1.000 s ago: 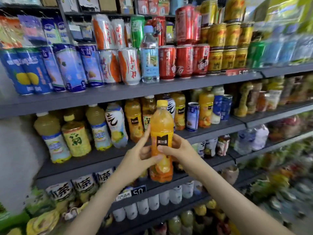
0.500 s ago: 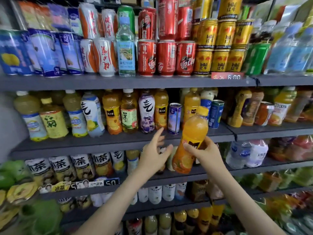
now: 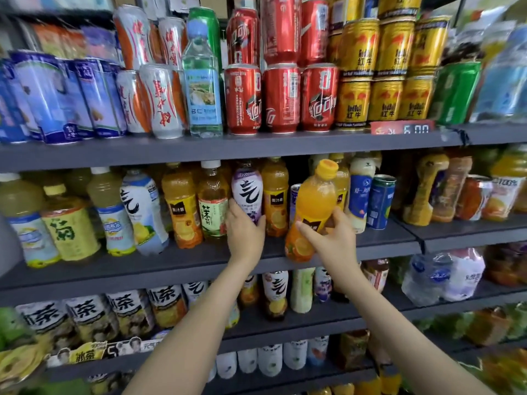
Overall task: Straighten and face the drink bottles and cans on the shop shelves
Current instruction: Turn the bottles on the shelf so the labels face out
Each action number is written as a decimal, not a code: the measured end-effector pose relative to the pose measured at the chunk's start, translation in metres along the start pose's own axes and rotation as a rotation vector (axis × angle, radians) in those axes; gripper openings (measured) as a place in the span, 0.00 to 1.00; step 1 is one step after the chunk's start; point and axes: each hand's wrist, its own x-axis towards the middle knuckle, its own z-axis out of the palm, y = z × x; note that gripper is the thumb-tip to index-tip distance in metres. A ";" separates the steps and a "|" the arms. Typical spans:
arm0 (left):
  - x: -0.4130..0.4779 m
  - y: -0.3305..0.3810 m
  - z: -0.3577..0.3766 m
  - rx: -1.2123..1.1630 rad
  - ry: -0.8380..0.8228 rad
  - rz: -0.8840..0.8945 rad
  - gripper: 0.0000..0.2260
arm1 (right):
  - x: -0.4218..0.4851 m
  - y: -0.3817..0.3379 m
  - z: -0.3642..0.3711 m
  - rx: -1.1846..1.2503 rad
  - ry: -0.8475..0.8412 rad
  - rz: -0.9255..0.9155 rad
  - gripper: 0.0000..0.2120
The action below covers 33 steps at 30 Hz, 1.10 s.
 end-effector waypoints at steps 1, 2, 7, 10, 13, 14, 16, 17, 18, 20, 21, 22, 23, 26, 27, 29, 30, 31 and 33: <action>0.002 0.000 0.005 0.027 0.023 -0.014 0.35 | 0.001 0.002 0.002 0.005 0.001 -0.006 0.15; 0.004 0.001 0.009 0.066 0.046 -0.028 0.35 | 0.002 0.004 0.004 0.003 0.005 -0.009 0.15; 0.004 -0.011 0.009 0.000 0.101 0.038 0.28 | 0.008 0.019 0.016 0.007 -0.004 0.009 0.21; -0.012 -0.023 -0.012 -0.165 0.094 0.071 0.28 | 0.010 0.022 0.025 0.014 -0.051 0.015 0.24; -0.021 -0.034 -0.041 -0.278 0.086 0.063 0.26 | 0.013 0.018 0.039 0.024 -0.096 0.024 0.22; -0.021 -0.037 -0.050 -0.312 0.081 0.065 0.26 | 0.016 0.018 0.047 0.020 -0.116 0.023 0.21; -0.021 -0.037 -0.068 -0.357 0.073 0.055 0.26 | 0.022 0.017 0.064 -0.009 -0.147 0.024 0.22; -0.021 -0.036 -0.076 -0.378 0.066 0.046 0.26 | 0.025 0.017 0.073 -0.026 -0.153 0.021 0.22; -0.022 -0.034 -0.083 -0.400 0.056 0.033 0.26 | 0.029 0.016 0.083 -0.039 -0.152 0.017 0.22; -0.023 -0.029 -0.095 -0.435 0.034 0.009 0.25 | 0.034 0.015 0.099 -0.069 -0.139 0.006 0.24; -0.024 -0.027 -0.099 -0.452 0.026 -0.002 0.25 | 0.034 0.014 0.106 -0.094 -0.137 0.001 0.28; -0.025 -0.026 -0.103 -0.468 0.022 -0.016 0.25 | 0.031 0.015 0.110 -0.126 -0.137 -0.001 0.32; -0.026 -0.027 -0.106 -0.476 0.021 -0.035 0.24 | 0.026 0.016 0.114 -0.169 -0.131 -0.018 0.37; -0.027 -0.032 -0.113 -0.462 0.029 -0.086 0.25 | 0.009 0.021 0.118 -0.290 -0.072 -0.071 0.43; -0.027 -0.033 -0.115 -0.452 0.035 -0.096 0.25 | 0.006 0.022 0.119 -0.290 -0.051 -0.074 0.41; -0.028 -0.034 -0.118 -0.441 0.040 -0.113 0.25 | 0.008 0.022 0.123 -0.278 -0.037 -0.070 0.37; -0.029 -0.033 -0.120 -0.442 0.039 -0.119 0.25 | 0.010 0.022 0.127 -0.278 -0.049 -0.059 0.34; -0.030 -0.031 -0.121 -0.442 0.034 -0.126 0.25 | 0.013 0.021 0.130 -0.286 -0.068 -0.044 0.31; -0.031 -0.028 -0.123 -0.429 0.029 -0.136 0.26 | 0.017 0.019 0.137 -0.314 -0.098 -0.029 0.27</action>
